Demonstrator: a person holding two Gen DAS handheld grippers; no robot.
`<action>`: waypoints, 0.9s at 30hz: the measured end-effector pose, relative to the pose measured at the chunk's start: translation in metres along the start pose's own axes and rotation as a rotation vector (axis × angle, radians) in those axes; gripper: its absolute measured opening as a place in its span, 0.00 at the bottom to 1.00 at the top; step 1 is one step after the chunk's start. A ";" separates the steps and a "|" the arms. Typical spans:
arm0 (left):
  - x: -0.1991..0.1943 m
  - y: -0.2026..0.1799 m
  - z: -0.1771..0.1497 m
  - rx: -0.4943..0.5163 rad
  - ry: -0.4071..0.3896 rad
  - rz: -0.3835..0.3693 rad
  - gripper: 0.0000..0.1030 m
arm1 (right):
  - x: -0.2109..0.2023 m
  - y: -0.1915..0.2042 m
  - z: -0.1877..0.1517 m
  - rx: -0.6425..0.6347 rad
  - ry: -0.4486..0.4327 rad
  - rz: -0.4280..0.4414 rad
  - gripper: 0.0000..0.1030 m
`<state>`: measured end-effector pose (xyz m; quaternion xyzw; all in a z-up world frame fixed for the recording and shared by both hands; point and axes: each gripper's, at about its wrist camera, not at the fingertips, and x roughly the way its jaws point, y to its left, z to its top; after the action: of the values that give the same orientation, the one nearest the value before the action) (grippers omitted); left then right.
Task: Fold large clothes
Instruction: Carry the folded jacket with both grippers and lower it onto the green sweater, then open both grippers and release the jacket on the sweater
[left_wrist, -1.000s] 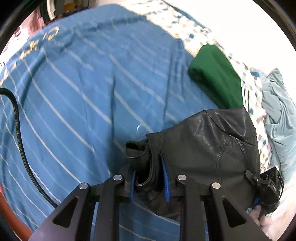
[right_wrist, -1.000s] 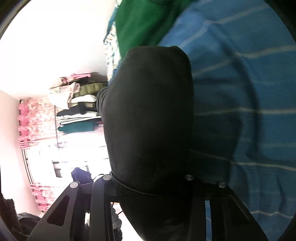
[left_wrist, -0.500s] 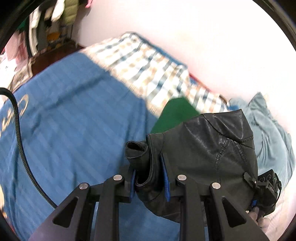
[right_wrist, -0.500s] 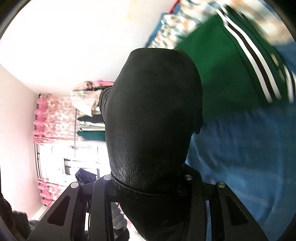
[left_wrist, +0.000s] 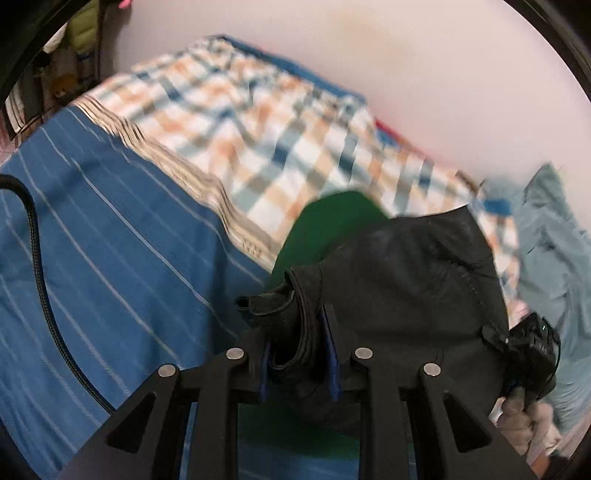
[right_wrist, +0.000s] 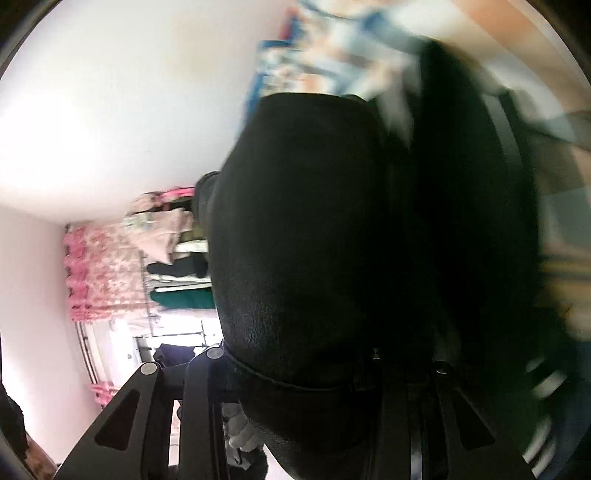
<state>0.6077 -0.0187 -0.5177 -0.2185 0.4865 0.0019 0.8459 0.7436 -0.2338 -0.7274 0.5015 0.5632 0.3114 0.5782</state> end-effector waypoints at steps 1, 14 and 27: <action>0.009 0.000 -0.004 0.014 0.006 -0.004 0.21 | 0.001 -0.010 0.003 0.009 0.002 -0.003 0.38; 0.004 -0.016 -0.006 0.116 0.029 0.155 0.59 | 0.001 0.041 -0.042 -0.186 -0.115 -0.497 0.82; -0.090 -0.073 -0.035 0.389 -0.046 0.290 0.93 | -0.012 0.159 -0.186 -0.263 -0.380 -1.301 0.92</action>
<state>0.5476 -0.0788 -0.4314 0.0208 0.4847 0.0348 0.8737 0.5946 -0.1545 -0.5494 0.0331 0.5962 -0.1265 0.7922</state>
